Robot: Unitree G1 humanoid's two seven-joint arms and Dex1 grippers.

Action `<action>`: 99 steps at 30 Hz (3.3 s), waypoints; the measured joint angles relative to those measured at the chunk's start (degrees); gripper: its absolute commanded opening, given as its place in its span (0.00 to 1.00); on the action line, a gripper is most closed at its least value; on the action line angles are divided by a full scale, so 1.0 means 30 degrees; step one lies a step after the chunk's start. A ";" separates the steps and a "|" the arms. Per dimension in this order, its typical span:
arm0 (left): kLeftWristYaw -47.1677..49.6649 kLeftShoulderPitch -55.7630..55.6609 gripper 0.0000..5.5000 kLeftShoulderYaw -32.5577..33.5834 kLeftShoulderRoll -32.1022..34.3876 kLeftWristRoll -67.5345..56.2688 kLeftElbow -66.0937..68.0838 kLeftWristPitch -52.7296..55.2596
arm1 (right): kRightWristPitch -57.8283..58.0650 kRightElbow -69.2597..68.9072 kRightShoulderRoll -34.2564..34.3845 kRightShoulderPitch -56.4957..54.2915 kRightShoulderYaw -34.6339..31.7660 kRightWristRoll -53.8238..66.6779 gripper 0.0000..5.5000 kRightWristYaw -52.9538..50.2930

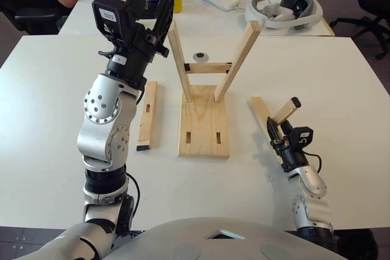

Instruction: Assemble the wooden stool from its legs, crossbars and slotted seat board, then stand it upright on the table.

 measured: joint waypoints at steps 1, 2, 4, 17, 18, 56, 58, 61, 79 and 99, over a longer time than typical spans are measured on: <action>0.0068 0.0022 0.42 -0.0011 -0.0003 0.0019 -0.0098 -0.0056 | 0.0555 -0.0416 -0.0002 -0.0239 0.0016 0.0096 0.47 -0.0032; 0.0170 0.0082 0.42 0.0009 -0.0006 0.0129 -0.0209 -0.0152 | 0.1234 -0.1024 -0.0069 -0.0590 0.0002 0.0329 0.50 -0.0097; 0.0390 0.0350 0.42 0.0044 -0.0032 0.0351 -0.0388 -0.0289 | 0.2551 -0.2295 -0.0381 -0.1610 -0.0059 0.0862 0.55 -0.0230; 0.1589 0.1319 0.42 -0.0060 -0.0650 0.1709 -0.0914 -0.1408 | 1.1408 -0.7846 -0.3552 -0.9846 -0.2701 0.5450 0.43 -0.2194; 0.1642 0.1396 0.42 -0.0082 -0.0680 0.1862 -0.0929 -0.1472 | 1.1876 -0.7730 -0.3747 -1.0246 -0.2806 0.5579 0.40 -0.2292; 0.1741 0.1558 0.42 -0.0502 -0.1182 0.2390 -0.0540 -0.1877 | 1.3989 -0.6209 -0.3312 -0.9091 0.0683 0.0098 0.00 -0.3302; 0.1725 0.1542 0.42 -0.0523 -0.1186 0.2379 -0.0552 -0.1854 | 1.4349 -0.6563 -0.3346 -0.9006 0.0606 0.0064 0.00 -0.3302; 0.1647 0.1542 0.42 -0.0515 -0.1217 0.2361 -0.0547 -0.1830 | 1.4634 -0.6542 -0.3269 -0.9217 0.0569 -0.0059 0.00 -0.3321; 0.1740 0.1640 0.42 -0.0360 -0.1293 0.2384 -0.0736 -0.1695 | 1.1874 -0.8327 -0.2803 -1.0445 -0.0473 -0.0305 0.00 -0.3423; 0.1236 0.1163 0.42 -0.0344 -0.1225 0.1998 -0.0537 -0.1397 | 1.0641 -0.6346 -0.2912 -1.0676 -0.2688 -0.1625 0.00 -0.4690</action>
